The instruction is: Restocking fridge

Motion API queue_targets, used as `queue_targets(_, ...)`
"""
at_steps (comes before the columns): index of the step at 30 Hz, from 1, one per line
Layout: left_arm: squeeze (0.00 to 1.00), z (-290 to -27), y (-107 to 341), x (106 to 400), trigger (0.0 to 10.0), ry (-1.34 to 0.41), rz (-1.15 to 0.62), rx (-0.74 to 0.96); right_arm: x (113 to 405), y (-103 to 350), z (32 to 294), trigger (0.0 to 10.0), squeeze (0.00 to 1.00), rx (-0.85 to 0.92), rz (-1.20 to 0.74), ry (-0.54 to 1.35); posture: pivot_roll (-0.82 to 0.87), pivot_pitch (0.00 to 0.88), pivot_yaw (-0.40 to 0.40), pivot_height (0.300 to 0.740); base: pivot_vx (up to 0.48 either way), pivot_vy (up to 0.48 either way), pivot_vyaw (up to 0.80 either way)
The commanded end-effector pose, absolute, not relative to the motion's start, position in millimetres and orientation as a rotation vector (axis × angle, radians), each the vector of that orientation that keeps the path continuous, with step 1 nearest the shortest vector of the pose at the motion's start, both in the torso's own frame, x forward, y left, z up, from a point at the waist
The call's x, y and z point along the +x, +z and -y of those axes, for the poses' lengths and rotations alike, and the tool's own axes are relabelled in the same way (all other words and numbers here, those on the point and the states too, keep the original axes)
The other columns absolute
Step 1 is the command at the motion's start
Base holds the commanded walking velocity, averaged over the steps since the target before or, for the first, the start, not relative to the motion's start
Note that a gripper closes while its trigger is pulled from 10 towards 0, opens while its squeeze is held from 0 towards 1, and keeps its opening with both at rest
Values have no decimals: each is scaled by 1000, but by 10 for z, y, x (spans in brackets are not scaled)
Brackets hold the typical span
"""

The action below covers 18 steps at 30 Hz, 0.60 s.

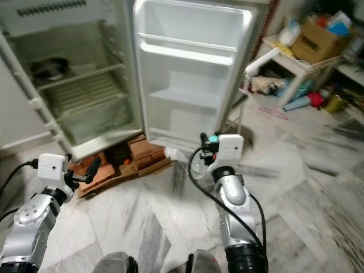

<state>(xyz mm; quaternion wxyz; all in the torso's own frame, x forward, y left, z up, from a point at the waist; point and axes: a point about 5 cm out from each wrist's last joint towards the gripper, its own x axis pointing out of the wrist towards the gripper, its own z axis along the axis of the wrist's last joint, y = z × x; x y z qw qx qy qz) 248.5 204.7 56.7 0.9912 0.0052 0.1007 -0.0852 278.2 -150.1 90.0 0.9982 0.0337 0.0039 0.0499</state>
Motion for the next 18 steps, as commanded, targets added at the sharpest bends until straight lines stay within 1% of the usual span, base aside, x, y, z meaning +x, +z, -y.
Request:
queue_targets(1,0,-2030,559,2452,10000,-174,-204,-7,2782,936,1596,10000,0,64,13,63,57,43,-38,740,0,480,-481)
queue_targets(5,0,-2078,568,2483,10000,-141,-196,-20,2781,934,1596,10000,0,63,13,65,58,39,-42,740,0,480,-431)
queue_targets(12,0,-2119,604,2517,10000,-120,-172,-16,2837,970,1559,10000,0,62,25,79,63,40,-52,740,0,477,0)
queue_targets(18,0,-2119,570,2485,10000,-125,-171,-18,2880,997,1545,10000,0,63,38,86,65,29,-58,740,0,471,-634)
